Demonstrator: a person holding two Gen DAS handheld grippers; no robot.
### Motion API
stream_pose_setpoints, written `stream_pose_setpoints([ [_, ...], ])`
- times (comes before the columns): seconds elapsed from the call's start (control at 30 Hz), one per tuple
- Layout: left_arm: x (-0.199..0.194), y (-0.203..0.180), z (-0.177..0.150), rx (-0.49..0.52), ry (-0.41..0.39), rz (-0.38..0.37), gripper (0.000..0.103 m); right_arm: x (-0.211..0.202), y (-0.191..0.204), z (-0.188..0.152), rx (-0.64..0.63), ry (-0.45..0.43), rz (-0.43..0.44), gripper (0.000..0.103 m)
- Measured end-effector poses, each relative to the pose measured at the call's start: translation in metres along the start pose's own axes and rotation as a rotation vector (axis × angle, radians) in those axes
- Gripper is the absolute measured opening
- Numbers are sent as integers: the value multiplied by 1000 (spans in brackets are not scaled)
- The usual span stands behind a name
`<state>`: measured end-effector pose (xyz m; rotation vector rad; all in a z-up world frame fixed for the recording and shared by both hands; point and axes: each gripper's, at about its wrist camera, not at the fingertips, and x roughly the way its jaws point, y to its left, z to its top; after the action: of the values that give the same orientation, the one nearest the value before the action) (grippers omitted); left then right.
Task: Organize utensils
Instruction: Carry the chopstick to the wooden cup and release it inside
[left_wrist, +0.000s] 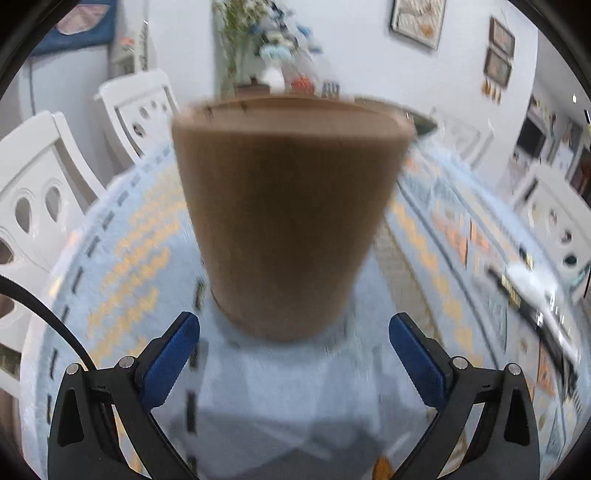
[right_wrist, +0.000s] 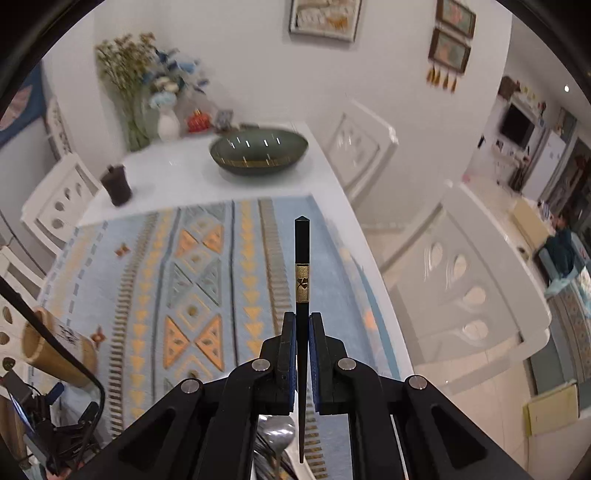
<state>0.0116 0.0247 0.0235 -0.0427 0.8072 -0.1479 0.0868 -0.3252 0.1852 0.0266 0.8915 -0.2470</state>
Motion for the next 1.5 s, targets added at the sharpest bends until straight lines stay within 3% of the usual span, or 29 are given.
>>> stream_pose_setpoints([
  [0.17, 20, 4, 12, 16, 30, 31, 102, -31, 19, 18, -13, -89, 55, 6],
  [0.27, 25, 8, 15, 2, 33, 15, 92, -45, 38, 27, -22, -125, 121, 6],
  [0.47, 25, 3, 12, 6, 13, 19, 92, -61, 87, 42, -39, -167, 303, 6],
  [0.77, 23, -6, 9, 26, 2, 53, 92, -83, 166, 58, -43, -289, 424, 6],
  [1.07, 26, -2, 12, 20, 14, 46, 92, -56, 228, 61, 5, -221, 579, 6],
  [1.27, 25, -1, 11, 21, 15, 45, 92, -33, 241, 51, 27, -189, 592, 6],
  [1.5, 28, 2, 13, 20, 23, 45, 93, -28, 251, 45, -32, -181, 564, 6],
])
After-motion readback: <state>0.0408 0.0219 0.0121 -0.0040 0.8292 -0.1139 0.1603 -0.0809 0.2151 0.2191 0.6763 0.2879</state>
